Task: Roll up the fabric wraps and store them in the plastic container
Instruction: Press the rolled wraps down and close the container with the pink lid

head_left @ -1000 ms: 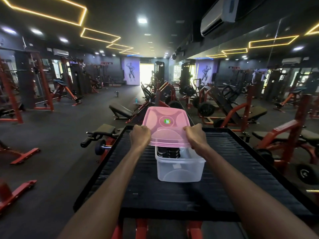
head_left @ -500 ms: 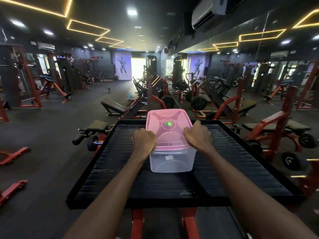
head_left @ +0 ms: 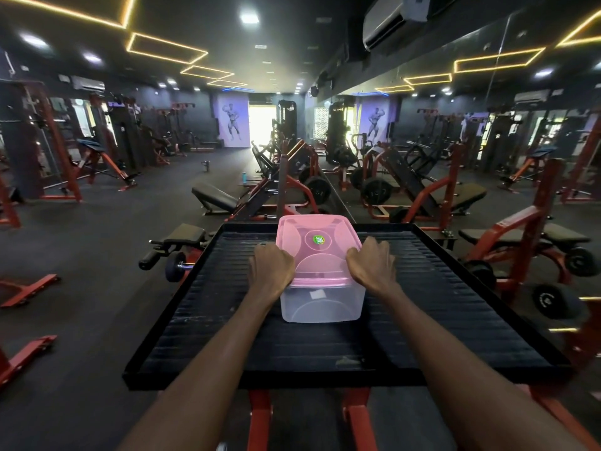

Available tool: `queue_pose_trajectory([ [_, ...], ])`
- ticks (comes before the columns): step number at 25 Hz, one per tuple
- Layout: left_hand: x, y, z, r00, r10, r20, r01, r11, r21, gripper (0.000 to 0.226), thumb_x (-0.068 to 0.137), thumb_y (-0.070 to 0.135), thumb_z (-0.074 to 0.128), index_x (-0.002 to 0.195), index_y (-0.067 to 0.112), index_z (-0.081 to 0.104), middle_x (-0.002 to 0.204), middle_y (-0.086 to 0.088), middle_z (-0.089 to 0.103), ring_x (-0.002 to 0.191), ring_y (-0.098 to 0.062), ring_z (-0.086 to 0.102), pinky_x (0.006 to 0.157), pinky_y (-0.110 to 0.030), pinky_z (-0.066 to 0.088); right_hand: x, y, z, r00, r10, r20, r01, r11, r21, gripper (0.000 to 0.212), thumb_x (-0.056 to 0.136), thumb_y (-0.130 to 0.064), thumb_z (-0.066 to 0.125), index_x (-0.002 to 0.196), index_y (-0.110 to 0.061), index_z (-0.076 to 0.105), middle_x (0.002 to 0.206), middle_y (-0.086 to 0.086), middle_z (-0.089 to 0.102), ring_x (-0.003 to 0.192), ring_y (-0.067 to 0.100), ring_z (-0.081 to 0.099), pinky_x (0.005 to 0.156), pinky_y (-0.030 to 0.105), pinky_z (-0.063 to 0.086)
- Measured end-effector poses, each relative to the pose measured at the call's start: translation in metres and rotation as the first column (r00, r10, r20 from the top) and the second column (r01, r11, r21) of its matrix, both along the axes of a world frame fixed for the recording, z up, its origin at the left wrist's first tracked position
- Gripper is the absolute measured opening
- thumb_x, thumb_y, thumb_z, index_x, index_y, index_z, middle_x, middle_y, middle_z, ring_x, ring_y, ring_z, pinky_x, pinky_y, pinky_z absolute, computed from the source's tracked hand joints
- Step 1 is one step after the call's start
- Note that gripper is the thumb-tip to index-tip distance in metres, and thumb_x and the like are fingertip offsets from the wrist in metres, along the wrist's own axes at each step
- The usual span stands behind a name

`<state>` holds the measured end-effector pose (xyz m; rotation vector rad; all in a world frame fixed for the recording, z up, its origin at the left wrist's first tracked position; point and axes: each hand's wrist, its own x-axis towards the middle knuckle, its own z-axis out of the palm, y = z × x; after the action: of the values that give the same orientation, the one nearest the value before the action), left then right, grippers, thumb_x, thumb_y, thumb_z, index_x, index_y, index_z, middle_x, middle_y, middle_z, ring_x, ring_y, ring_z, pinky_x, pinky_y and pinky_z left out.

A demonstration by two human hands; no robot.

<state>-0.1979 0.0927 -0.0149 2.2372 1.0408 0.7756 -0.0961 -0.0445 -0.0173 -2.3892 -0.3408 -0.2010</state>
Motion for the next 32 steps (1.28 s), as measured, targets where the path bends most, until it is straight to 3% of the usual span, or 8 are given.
queue_pose_trajectory([
  [5,0.006,0.004,0.0,0.999,-0.022,-0.03,0.02,0.997,-0.072,0.034,0.097,0.016,0.042,0.108,-0.005,0.066,0.111,-0.018,0.065,0.084,-0.025,0.049,0.07,-0.034,0.035,0.011,0.001,-0.001,0.995,0.019,-0.093,-0.015,0.999,0.048,0.049,0.096,-0.031,0.046,0.138,-0.006,0.044,0.141,0.019,0.046,0.126,0.039,0.048,0.099,0.047,0.042],
  [9,0.011,0.006,-0.001,0.996,-0.051,-0.07,0.042,0.992,-0.122,0.036,0.099,0.017,0.04,0.118,-0.006,0.061,0.124,-0.023,0.062,0.111,-0.036,0.058,0.077,-0.035,0.036,0.019,0.002,-0.007,0.976,0.051,-0.211,-0.029,0.994,0.105,0.053,0.099,-0.032,0.044,0.143,-0.004,0.039,0.142,0.02,0.049,0.128,0.039,0.049,0.103,0.046,0.042],
  [16,0.023,0.007,0.001,0.995,-0.073,-0.069,0.064,0.991,-0.121,0.029,0.095,0.01,0.047,0.109,-0.009,0.065,0.116,-0.022,0.066,0.095,-0.033,0.06,0.068,-0.033,0.038,0.026,0.004,-0.008,0.983,0.052,-0.177,-0.034,0.994,0.105,0.043,0.101,-0.031,0.045,0.135,-0.004,0.05,0.131,0.016,0.058,0.114,0.032,0.059,0.087,0.04,0.05],
  [23,0.029,0.003,-0.002,0.997,-0.068,0.025,0.071,0.981,-0.183,0.028,0.093,0.004,0.049,0.11,-0.012,0.064,0.117,-0.023,0.065,0.097,-0.033,0.063,0.067,-0.031,0.042,0.041,0.0,-0.014,0.985,0.044,-0.166,-0.021,0.99,0.137,0.038,0.101,-0.031,0.045,0.103,0.0,0.067,0.103,0.013,0.068,0.087,0.025,0.062,0.072,0.033,0.047],
  [28,0.024,0.005,-0.011,0.996,-0.069,0.053,0.077,0.983,-0.167,0.03,0.093,0.002,0.045,0.113,-0.013,0.061,0.125,-0.026,0.061,0.106,-0.035,0.06,0.072,-0.03,0.038,0.034,-0.002,-0.02,0.993,0.04,-0.11,-0.019,0.982,0.188,0.04,0.1,-0.035,0.045,0.1,-0.003,0.068,0.099,0.013,0.068,0.088,0.027,0.062,0.073,0.032,0.042],
  [32,0.025,0.005,-0.015,0.995,-0.061,0.075,0.07,0.99,-0.123,0.031,0.094,0.004,0.043,0.115,-0.011,0.06,0.127,-0.025,0.058,0.114,-0.038,0.056,0.085,-0.036,0.041,0.032,-0.005,-0.024,0.998,0.023,-0.056,-0.011,0.981,0.196,0.04,0.099,-0.035,0.044,0.1,-0.002,0.068,0.105,0.018,0.069,0.092,0.032,0.062,0.077,0.034,0.045],
])
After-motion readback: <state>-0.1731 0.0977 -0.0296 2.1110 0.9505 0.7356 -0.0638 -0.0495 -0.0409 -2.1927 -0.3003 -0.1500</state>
